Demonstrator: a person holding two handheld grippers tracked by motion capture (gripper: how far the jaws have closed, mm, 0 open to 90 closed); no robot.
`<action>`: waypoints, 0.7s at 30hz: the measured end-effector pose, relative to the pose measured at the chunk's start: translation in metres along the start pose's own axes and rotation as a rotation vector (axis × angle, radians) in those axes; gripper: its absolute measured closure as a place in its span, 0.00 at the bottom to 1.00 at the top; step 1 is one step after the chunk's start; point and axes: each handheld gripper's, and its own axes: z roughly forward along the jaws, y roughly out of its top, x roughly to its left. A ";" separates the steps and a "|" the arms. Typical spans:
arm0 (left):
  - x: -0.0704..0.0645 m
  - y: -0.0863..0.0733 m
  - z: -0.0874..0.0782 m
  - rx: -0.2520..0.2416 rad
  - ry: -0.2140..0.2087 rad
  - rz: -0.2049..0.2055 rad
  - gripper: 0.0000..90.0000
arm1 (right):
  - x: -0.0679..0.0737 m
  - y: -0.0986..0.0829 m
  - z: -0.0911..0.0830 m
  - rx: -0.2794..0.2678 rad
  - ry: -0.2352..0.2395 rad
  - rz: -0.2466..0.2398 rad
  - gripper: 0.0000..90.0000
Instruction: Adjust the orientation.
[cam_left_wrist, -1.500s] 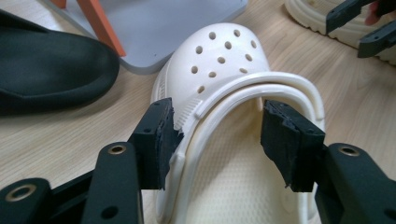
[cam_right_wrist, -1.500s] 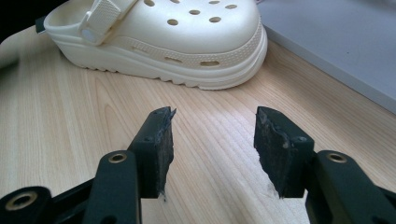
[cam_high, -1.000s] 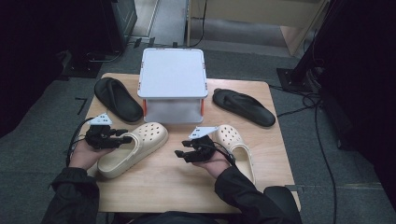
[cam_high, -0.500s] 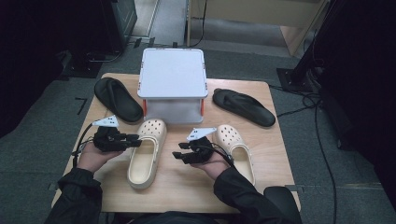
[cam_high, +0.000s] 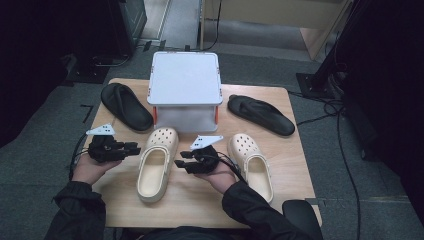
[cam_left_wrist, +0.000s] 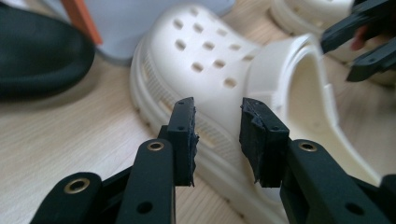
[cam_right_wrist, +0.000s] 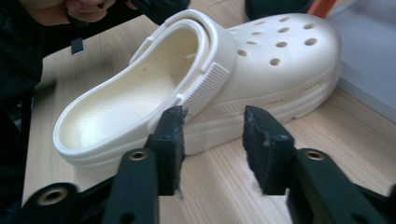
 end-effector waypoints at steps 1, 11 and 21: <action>0.001 -0.001 0.002 0.008 -0.004 -0.009 0.73 | 0.002 0.001 0.002 0.004 -0.007 -0.003 0.69; 0.002 -0.006 0.017 0.076 -0.059 -0.001 0.76 | 0.001 0.002 0.016 0.007 -0.002 0.010 0.71; -0.003 -0.003 0.026 0.081 -0.128 0.002 0.78 | 0.004 0.000 0.012 -0.004 0.026 0.016 0.69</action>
